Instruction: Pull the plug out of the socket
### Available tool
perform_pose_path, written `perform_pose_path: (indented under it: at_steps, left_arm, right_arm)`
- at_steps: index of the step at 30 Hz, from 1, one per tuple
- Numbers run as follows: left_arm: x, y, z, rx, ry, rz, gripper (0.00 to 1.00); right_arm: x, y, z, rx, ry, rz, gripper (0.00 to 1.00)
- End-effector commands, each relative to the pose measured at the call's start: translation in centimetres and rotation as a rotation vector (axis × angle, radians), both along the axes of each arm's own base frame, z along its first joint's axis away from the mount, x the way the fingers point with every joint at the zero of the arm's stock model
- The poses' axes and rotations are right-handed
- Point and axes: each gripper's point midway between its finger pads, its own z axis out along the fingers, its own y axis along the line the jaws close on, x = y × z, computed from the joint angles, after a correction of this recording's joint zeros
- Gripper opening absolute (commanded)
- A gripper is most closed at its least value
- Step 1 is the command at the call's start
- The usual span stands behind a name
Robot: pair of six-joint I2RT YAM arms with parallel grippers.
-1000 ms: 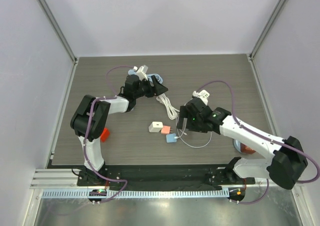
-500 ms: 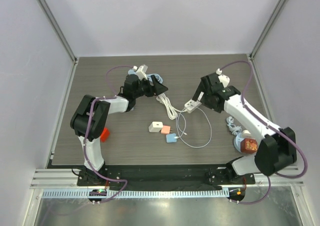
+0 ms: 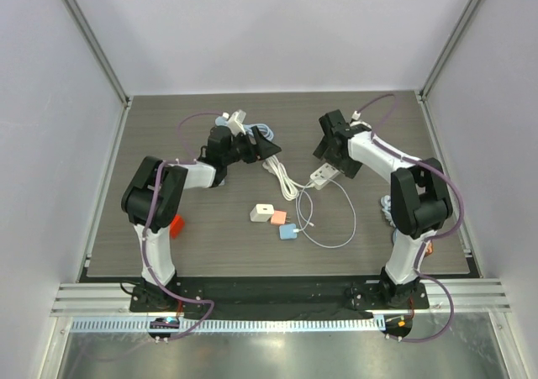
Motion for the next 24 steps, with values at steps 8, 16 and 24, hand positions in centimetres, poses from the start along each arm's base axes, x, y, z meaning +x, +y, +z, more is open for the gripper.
perform_pose_path:
  at_steps: [8, 16, 24]
  left_arm:
    - [0.6, -0.5, 1.7, -0.046, -0.056, -0.022, 0.74]
    - [0.6, -0.5, 1.7, -0.046, -0.056, -0.019, 0.74]
    - [0.6, -0.5, 1.6, -0.047, -0.055, -0.019, 0.74]
  right_arm:
    - [1.4, 1.3, -1.8, 0.028, -0.044, -0.079, 0.99]
    - [1.4, 1.3, -2.5, 0.037, -0.054, -0.108, 0.87]
    - [1.9, 1.5, -3.0, 0.062, -0.069, -0.14, 0.73]
